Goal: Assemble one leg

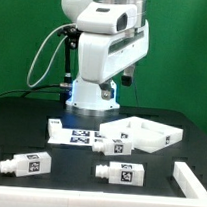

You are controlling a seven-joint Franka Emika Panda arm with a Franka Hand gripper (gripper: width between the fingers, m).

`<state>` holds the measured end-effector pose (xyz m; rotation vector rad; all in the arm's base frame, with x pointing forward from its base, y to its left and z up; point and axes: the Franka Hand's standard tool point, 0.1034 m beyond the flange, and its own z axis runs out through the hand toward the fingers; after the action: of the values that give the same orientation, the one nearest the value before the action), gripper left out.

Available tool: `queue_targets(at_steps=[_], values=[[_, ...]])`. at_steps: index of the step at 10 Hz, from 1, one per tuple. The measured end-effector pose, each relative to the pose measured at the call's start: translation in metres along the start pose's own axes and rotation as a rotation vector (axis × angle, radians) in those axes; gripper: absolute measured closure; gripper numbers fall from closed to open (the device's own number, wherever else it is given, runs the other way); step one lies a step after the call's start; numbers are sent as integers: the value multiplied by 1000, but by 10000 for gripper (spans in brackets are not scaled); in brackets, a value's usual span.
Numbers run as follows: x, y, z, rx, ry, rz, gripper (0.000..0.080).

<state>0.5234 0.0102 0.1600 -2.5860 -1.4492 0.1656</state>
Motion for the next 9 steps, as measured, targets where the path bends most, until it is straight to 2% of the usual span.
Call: queue_targets(at_steps=[4, 5, 7, 8, 9], values=[[0, 1, 0, -1, 0, -2, 150], [0, 2, 1, -14, 6, -23, 150], [5, 8, 17, -62, 30, -48, 150], [10, 19, 31, -166, 77, -113, 150], [9, 20, 52, -228, 100, -148, 150]])
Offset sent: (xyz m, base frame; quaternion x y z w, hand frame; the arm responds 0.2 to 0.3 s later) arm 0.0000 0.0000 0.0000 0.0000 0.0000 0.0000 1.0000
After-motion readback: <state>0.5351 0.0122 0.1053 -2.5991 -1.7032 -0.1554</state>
